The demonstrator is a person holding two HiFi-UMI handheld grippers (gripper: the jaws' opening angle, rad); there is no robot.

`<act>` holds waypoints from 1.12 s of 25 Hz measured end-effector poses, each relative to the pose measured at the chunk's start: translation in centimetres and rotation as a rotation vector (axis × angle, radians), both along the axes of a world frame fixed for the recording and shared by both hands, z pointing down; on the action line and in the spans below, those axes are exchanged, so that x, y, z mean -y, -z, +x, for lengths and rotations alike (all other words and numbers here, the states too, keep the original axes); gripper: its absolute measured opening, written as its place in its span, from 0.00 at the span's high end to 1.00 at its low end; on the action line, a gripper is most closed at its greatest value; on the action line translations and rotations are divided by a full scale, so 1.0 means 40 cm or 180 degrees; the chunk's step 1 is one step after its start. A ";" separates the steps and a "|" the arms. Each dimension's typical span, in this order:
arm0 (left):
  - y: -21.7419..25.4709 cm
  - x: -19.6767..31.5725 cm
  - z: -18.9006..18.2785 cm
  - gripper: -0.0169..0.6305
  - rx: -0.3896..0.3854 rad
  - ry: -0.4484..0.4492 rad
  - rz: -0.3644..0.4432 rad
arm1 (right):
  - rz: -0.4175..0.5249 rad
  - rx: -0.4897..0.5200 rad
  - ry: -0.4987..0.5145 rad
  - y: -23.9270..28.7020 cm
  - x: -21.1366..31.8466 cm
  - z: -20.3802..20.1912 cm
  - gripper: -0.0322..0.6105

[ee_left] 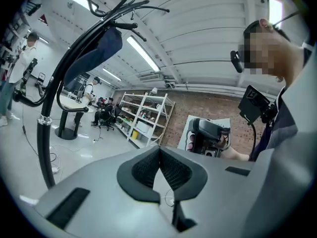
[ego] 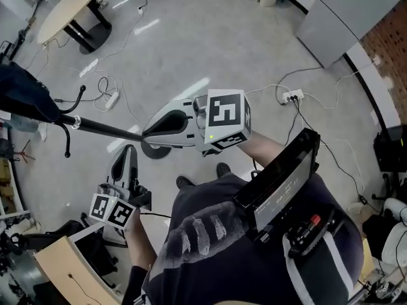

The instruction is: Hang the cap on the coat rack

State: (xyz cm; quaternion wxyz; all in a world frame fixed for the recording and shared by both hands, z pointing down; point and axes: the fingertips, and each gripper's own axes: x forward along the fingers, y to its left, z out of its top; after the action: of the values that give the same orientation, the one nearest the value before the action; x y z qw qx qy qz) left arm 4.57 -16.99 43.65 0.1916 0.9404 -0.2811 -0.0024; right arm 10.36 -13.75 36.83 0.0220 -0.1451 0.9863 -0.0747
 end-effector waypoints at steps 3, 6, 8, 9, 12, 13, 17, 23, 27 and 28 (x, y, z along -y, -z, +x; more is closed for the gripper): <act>-0.010 -0.038 0.027 0.96 0.0065 0.0094 -0.0064 | -0.0150 0.0174 0.0088 -0.002 -0.013 0.037 0.94; -0.022 -0.061 0.033 0.96 0.0135 0.0195 -0.0129 | -0.0293 0.0226 0.0102 -0.022 -0.002 0.050 0.94; -0.033 -0.066 0.023 0.96 0.0168 0.0262 -0.0173 | -0.0372 0.0219 0.0150 -0.039 0.003 0.040 0.94; -0.036 -0.066 0.015 0.96 0.0178 0.0295 -0.0183 | -0.0397 0.0205 0.0192 -0.048 0.001 0.031 0.94; -0.029 -0.070 -0.009 0.96 0.0157 0.0377 -0.0155 | -0.0412 0.0166 0.0317 -0.061 -0.014 -0.001 0.94; -0.025 -0.072 -0.018 0.96 0.0138 0.0391 -0.0137 | -0.0412 0.0158 0.0338 -0.061 -0.019 -0.013 0.94; -0.021 -0.091 -0.063 0.96 0.0066 0.0383 -0.0103 | -0.0348 0.0043 0.0316 -0.065 -0.034 -0.076 0.94; -0.027 -0.153 -0.221 0.96 -0.0103 0.0354 -0.0123 | -0.0447 -0.0014 0.0230 -0.070 -0.088 -0.237 0.94; -0.037 -0.208 -0.334 0.96 -0.0179 0.0290 -0.0171 | -0.0531 0.0054 0.0140 -0.066 -0.149 -0.351 0.94; -0.042 -0.221 -0.359 0.96 -0.0196 0.0260 -0.0187 | -0.0547 0.0052 0.0111 -0.069 -0.164 -0.378 0.94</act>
State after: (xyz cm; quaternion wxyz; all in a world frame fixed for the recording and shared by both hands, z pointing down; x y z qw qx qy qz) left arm -9.78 -8.14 45.31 0.2274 0.9216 -0.3132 -0.0309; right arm -4.78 -7.19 39.58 0.0162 -0.1286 0.9785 -0.1607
